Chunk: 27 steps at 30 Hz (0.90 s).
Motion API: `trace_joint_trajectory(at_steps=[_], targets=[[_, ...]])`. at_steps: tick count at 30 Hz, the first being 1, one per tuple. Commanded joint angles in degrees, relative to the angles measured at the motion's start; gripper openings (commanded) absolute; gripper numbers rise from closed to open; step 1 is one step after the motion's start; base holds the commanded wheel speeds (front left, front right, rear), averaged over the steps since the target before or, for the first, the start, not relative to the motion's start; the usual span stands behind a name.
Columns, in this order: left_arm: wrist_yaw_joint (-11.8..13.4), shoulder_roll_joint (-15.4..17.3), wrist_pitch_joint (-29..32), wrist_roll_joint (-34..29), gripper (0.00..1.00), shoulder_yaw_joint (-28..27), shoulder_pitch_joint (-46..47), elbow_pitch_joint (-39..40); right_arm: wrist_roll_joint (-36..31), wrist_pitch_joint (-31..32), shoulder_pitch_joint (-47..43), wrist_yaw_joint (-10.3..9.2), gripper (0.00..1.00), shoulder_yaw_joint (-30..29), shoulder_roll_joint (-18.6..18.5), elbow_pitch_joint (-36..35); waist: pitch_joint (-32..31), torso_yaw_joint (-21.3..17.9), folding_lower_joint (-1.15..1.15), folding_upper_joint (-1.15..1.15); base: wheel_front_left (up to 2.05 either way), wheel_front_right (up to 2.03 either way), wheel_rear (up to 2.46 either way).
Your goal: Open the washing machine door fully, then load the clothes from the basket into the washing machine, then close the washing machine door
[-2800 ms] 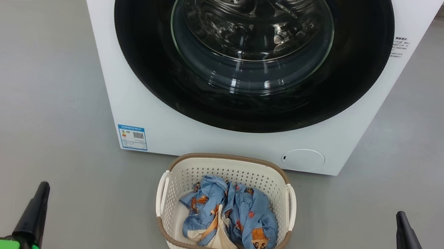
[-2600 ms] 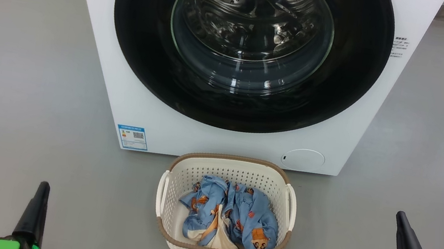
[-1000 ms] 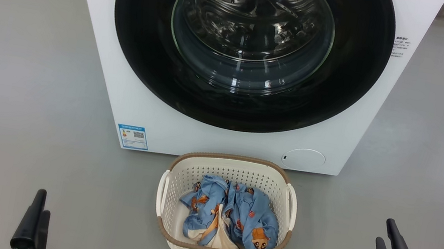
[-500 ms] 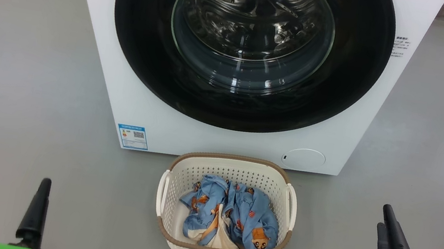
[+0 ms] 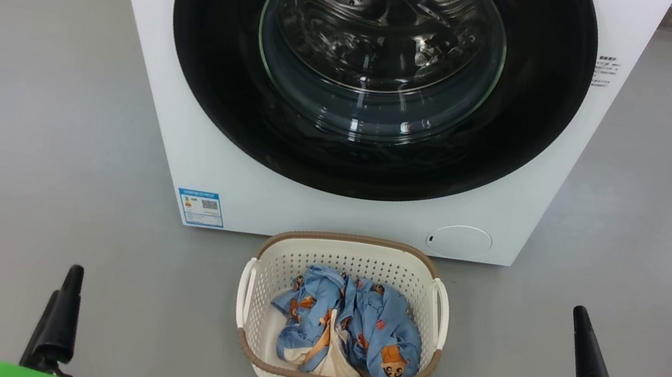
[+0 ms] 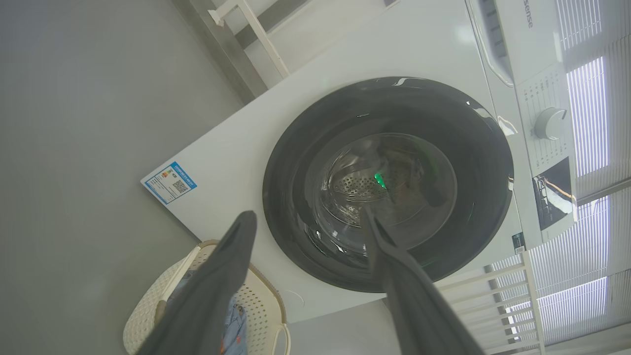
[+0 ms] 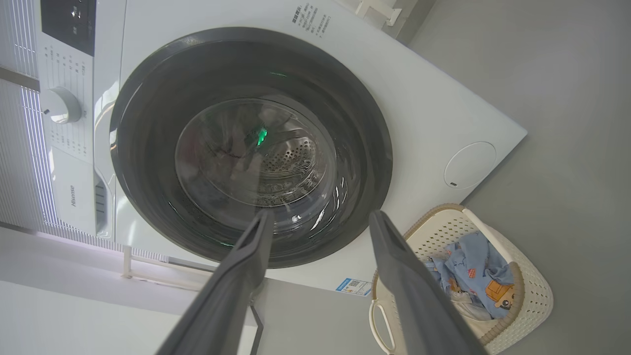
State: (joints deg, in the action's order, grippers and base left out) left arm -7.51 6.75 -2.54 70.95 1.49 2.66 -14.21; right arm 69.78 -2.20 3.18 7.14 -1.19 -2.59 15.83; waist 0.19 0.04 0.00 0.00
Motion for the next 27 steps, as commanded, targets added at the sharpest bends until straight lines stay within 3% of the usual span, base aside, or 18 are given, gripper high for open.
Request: trace_joint_trajectory(at_steps=[1, 13, 27], targets=[[0.0, 1.8, -0.6, -2.1, 1.00, -0.7, 3.2, 0.9, -2.5, -0.8, 3.4, 0.16, 1.00, 0.4, -0.9, -1.2, 0.0, 0.0, 0.00, 0.00, 0.00, 0.00, 0.00], [1.1, 1.8, -2.6, -14.2, 1.00, -1.5, 3.8, -1.6, -18.7, -2.9, 4.4, 0.19, 1.00, 1.8, -1.0, 0.1, -0.1, 0.1, 0.00, 0.00, 0.00, 0.00, 0.00], [0.5, 1.9, -4.8, -23.2, 1.00, -0.9, 4.6, -2.7, -29.2, -5.1, 5.4, 0.23, 1.00, 4.3, -1.8, -0.5, -0.3, 0.5, 0.00, 0.00, 0.00, 0.00, 0.00]])
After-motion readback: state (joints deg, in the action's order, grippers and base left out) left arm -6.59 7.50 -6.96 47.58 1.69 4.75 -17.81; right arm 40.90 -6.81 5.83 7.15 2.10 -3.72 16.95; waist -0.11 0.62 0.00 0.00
